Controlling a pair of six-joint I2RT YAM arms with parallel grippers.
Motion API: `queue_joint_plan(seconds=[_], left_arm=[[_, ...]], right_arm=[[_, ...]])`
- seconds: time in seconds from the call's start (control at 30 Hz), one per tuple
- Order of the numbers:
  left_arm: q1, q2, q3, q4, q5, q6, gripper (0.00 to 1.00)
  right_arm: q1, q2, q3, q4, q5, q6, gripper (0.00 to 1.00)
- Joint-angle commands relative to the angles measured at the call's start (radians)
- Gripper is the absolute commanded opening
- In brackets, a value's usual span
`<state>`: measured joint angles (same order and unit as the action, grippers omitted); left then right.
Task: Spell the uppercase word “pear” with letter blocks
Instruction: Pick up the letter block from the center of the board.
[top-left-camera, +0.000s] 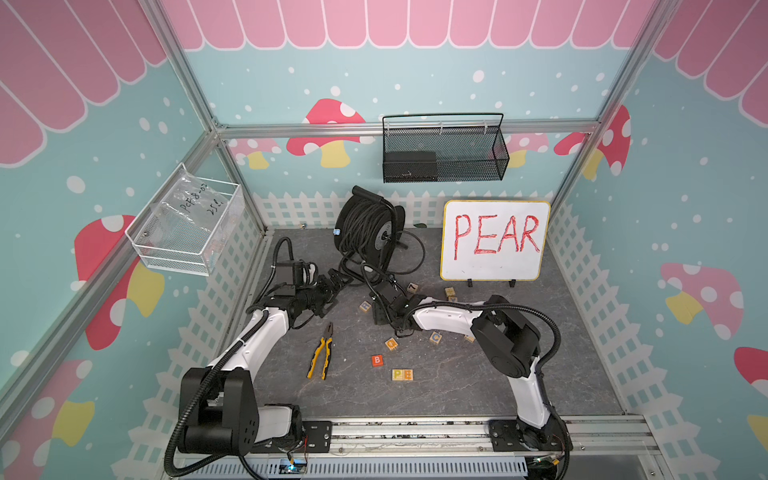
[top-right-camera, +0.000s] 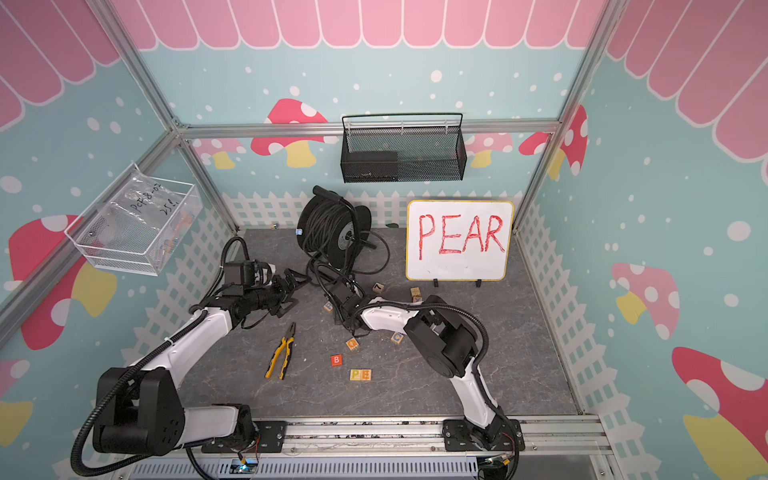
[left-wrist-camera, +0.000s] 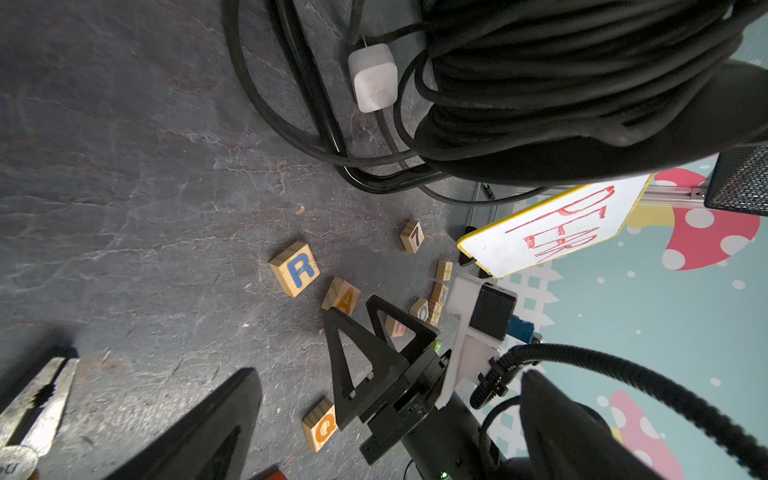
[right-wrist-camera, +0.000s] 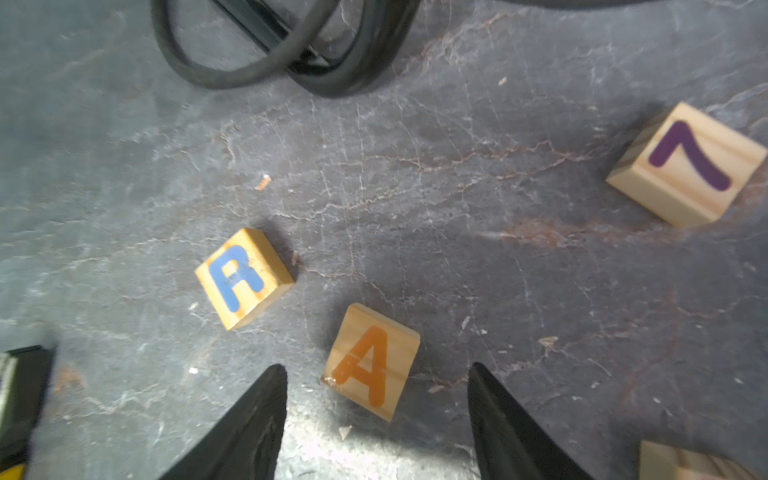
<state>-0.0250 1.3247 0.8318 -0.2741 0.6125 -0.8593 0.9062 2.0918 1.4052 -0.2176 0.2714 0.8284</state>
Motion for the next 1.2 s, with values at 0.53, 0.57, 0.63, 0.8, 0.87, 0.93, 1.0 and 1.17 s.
queue_joint_plan(seconds=[0.53, 0.57, 0.63, 0.8, 0.87, 0.93, 1.0, 1.17], left_arm=[[-0.003, -0.003, 0.013, -0.008, -0.013, 0.005, 0.99], [-0.003, -0.002, 0.013, -0.008, -0.013, 0.003, 0.99], [-0.003, 0.001, 0.013, -0.007, -0.010, 0.002, 0.99], [-0.004, 0.005, 0.013, -0.007, -0.008, 0.002, 0.99], [-0.004, 0.004, 0.013, -0.006, -0.011, 0.002, 0.99], [-0.004, 0.003, 0.012, -0.006, -0.011, 0.002, 0.99], [-0.006, 0.002, 0.012, -0.006, -0.012, 0.003, 0.99], [-0.019, 0.006, 0.015, -0.008, -0.009, 0.008, 0.99]], right_arm=[[0.028, 0.074, 0.055, -0.108, 0.094, 0.030, 0.51], [0.028, 0.072, 0.055, -0.107, 0.095, 0.026, 0.49], [0.028, 0.073, 0.056, -0.107, 0.100, 0.019, 0.44], [0.031, 0.061, 0.053, -0.106, 0.115, 0.005, 0.40], [0.033, 0.046, 0.046, -0.093, 0.118, -0.010, 0.37], [0.034, 0.025, 0.034, -0.077, 0.124, -0.022, 0.35], [0.036, 0.001, 0.024, -0.065, 0.136, -0.039, 0.33], [0.043, -0.069, -0.007, -0.068, 0.174, -0.061, 0.33]])
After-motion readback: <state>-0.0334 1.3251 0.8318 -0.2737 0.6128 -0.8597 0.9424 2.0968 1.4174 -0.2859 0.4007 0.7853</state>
